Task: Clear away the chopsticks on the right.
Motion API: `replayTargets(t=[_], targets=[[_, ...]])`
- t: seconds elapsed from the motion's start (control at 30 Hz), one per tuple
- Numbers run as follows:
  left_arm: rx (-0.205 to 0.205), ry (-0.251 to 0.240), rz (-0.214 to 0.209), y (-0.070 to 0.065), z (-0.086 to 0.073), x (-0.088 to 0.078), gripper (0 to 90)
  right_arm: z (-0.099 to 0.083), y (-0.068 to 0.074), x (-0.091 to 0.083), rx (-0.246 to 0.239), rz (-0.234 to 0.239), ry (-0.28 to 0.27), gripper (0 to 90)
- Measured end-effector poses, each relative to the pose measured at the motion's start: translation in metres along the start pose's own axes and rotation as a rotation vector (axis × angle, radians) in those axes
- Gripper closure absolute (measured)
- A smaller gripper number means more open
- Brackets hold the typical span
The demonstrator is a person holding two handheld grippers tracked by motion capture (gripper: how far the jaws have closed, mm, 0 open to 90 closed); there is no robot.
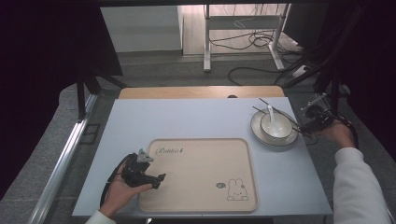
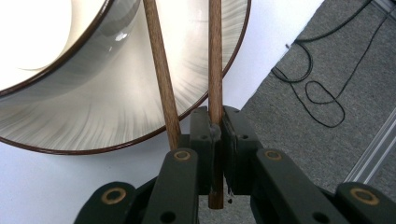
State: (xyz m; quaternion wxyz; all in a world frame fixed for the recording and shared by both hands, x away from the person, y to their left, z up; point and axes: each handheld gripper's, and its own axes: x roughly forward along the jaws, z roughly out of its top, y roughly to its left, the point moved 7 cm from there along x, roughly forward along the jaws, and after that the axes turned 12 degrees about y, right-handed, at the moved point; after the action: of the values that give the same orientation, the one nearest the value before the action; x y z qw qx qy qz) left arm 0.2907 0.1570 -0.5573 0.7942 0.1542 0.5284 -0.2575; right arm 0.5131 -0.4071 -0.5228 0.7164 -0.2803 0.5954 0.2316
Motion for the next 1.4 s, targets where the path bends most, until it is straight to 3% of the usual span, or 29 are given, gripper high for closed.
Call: replayTargets(t=[0.37,0.5,0.57,0.63,0.7,0.77,0.83,1.13,1.17,1.23,1.4], targets=[[-0.003,-0.006,-0.001,0.0,0.0,-0.001,10.9,0.0,-0.003,-0.021,0.062,-0.018,-0.068,83.5],[-0.002,-0.011,-0.001,0.0,0.0,-0.002,11.0,0.0,0.005,-0.04,0.12,0.007,-0.121,83.4],[-0.001,-0.014,-0.001,0.0,0.0,-0.003,11.0,-0.001,0.017,-0.052,0.169,0.047,-0.15,83.3],[0.0,-0.017,0.0,0.0,0.0,-0.004,11.0,-0.001,0.02,-0.055,0.173,0.054,-0.156,83.3],[-0.002,-0.024,0.001,0.0,0.0,-0.006,11.0,-0.003,0.036,-0.064,0.186,0.076,-0.193,83.3],[-0.004,-0.028,0.003,0.0,-0.001,-0.007,11.0,-0.004,0.041,-0.067,0.181,0.08,-0.204,83.3],[-0.01,-0.038,0.005,0.0,-0.001,-0.009,11.1,-0.005,0.054,-0.074,0.178,0.09,-0.231,83.3],[-0.01,-0.056,0.012,-0.002,0.0,-0.012,11.2,-0.008,0.116,-0.101,0.118,0.114,-0.318,83.3],[-0.011,-0.059,0.012,-0.002,0.0,-0.013,11.3,-0.009,0.128,-0.103,0.1,0.119,-0.318,83.2],[-0.014,-0.067,0.013,-0.002,0.0,-0.014,11.3,-0.009,0.133,-0.103,0.087,0.115,-0.312,83.2],[-0.013,-0.072,0.024,-0.003,-0.001,-0.014,11.5,-0.008,0.168,-0.104,0.027,0.14,-0.31,83.2]])
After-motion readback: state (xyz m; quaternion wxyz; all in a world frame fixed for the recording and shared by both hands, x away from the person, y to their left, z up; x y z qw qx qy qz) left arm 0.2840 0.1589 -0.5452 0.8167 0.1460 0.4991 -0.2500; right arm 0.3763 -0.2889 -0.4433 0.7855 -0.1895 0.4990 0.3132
